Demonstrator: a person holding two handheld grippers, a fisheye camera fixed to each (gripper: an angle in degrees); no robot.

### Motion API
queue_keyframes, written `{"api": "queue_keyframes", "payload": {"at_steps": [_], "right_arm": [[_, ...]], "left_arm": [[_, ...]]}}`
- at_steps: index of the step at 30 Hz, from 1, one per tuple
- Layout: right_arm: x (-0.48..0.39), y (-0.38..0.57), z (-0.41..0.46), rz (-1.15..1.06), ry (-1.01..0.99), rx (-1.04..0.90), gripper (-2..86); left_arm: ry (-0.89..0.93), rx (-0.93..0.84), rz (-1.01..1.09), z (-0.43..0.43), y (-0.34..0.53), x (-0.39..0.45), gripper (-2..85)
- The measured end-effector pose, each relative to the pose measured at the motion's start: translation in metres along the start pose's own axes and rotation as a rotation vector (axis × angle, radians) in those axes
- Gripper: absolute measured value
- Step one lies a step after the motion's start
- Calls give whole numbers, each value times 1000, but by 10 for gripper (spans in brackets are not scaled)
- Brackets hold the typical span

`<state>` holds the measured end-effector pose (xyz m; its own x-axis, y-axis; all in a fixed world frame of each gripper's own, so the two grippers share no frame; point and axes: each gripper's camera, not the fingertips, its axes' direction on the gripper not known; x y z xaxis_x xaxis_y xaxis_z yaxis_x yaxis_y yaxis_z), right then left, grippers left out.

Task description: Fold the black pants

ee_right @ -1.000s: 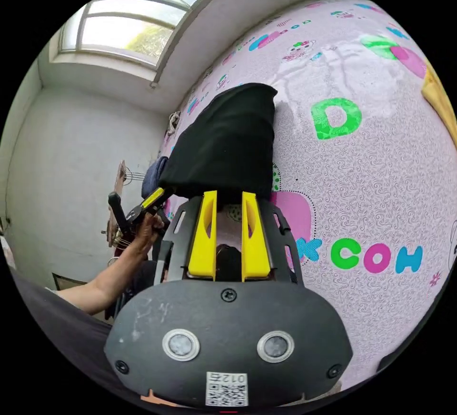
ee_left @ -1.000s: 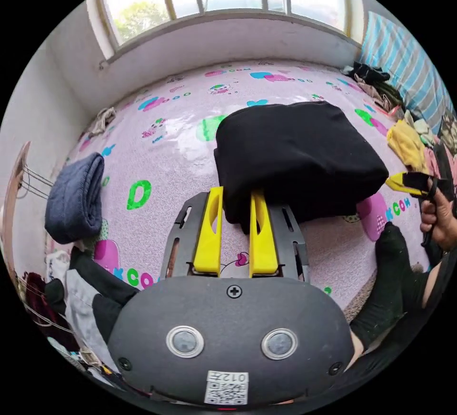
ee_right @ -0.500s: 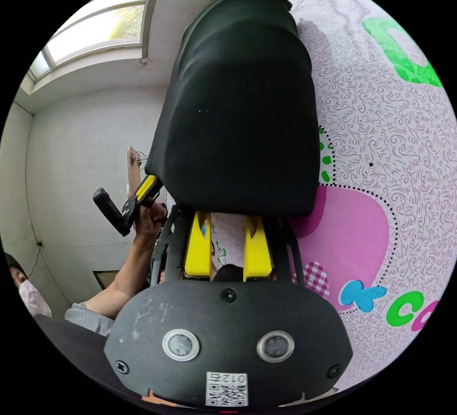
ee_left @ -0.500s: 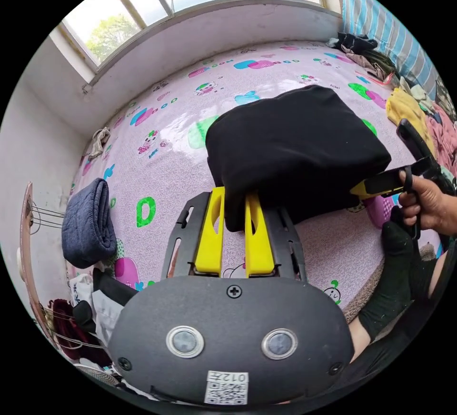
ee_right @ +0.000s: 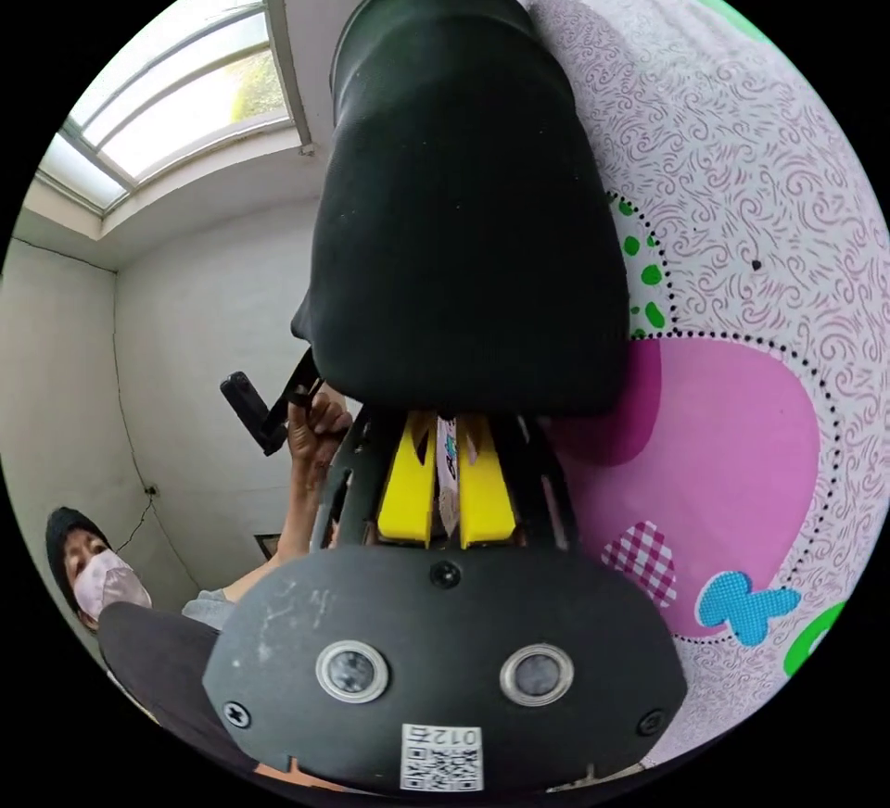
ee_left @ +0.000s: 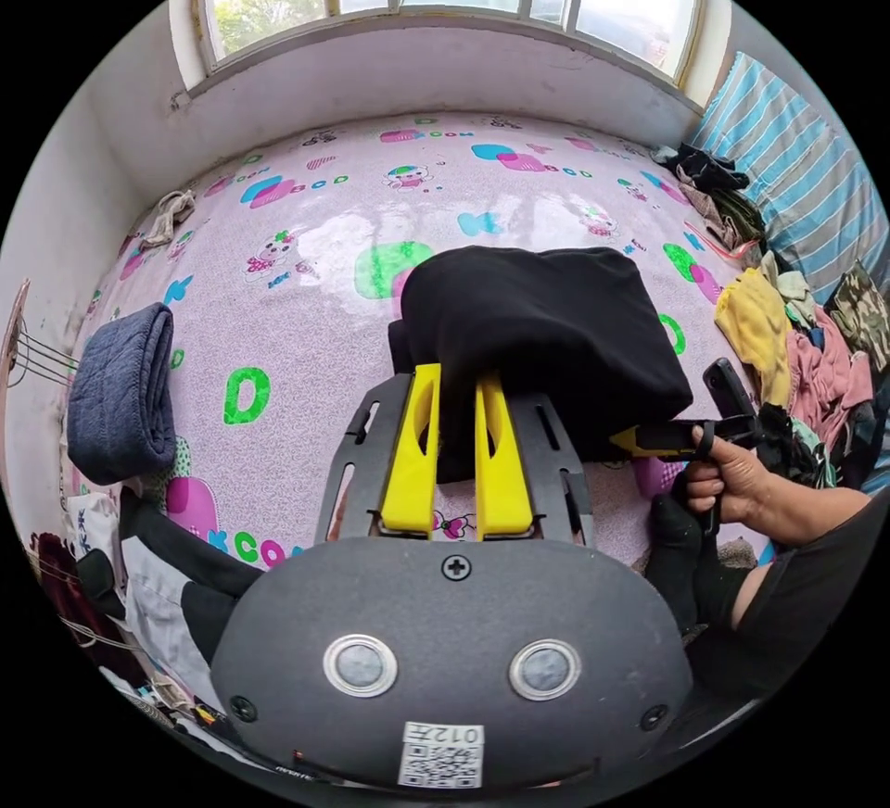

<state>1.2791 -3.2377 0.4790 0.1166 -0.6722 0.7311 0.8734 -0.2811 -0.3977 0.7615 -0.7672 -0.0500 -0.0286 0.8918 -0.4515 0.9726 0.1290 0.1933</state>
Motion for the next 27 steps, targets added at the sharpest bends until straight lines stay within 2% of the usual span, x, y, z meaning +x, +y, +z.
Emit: {"api": "queue_keyframes", "payload": {"at_steps": [3,6,9,11,16,21,27], "right_arm": [[-17,22,-52,-36,109,151,1],[-66,34,-106,-231,278,258,-2],[-30,32,-116,-179,379,211,-1],[9,46,-127,-103,281,250,-1],[28,62,-149,-57,204,283,0],[73,74,-169,51,38,335,1],[114,71,-174,72,-86,345,0]], "left_arm": [[94,52,-76,-9,5,-24,15],[198,211,-126,-23,22,-45,16],[179,141,-155,20,50,-53,15],[173,132,-162,38,71,-59,14],[164,128,-143,39,93,-61,13],[222,173,-194,8,84,-59,15],[224,217,-106,-43,47,-33,16]]}}
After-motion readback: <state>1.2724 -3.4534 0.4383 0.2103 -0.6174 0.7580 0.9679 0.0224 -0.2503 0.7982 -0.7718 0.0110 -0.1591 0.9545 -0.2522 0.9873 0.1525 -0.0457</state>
